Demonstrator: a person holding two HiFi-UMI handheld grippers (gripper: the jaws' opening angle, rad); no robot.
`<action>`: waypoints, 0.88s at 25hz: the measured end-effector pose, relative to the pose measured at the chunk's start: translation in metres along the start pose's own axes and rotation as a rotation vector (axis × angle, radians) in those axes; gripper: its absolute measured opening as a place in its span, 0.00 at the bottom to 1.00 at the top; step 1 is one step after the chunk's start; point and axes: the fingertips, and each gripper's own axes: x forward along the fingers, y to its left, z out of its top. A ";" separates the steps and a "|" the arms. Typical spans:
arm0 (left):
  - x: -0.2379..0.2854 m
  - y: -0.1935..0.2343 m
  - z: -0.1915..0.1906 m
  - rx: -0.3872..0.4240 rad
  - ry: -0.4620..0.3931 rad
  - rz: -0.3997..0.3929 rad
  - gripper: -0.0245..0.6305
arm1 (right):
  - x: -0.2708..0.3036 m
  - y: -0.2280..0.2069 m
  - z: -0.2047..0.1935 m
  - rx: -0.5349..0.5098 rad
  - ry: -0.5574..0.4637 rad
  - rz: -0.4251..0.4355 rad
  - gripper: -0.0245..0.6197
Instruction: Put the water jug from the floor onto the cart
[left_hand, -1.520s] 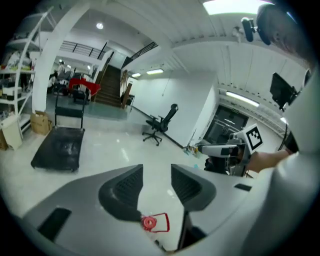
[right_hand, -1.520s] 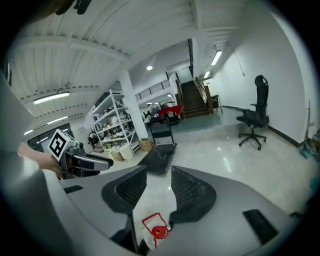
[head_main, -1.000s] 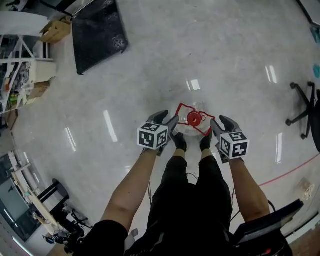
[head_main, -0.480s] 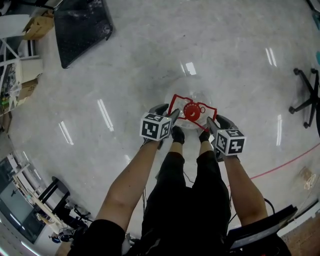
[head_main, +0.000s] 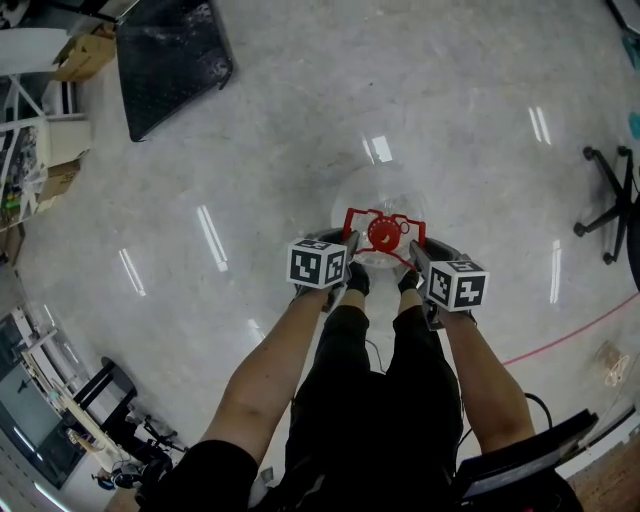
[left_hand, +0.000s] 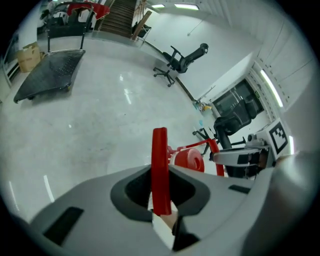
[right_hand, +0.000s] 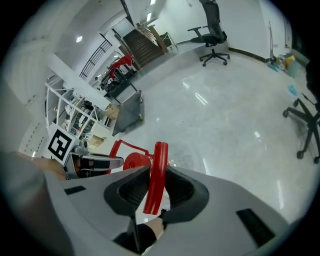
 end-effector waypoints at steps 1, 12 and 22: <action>-0.008 -0.004 0.003 -0.019 -0.015 -0.003 0.12 | -0.006 0.005 0.006 0.005 -0.008 0.010 0.18; -0.142 -0.077 0.055 -0.049 -0.206 -0.016 0.12 | -0.122 0.086 0.084 -0.134 -0.040 0.125 0.18; -0.308 -0.104 0.108 -0.041 -0.420 0.016 0.13 | -0.206 0.216 0.159 -0.261 -0.125 0.207 0.18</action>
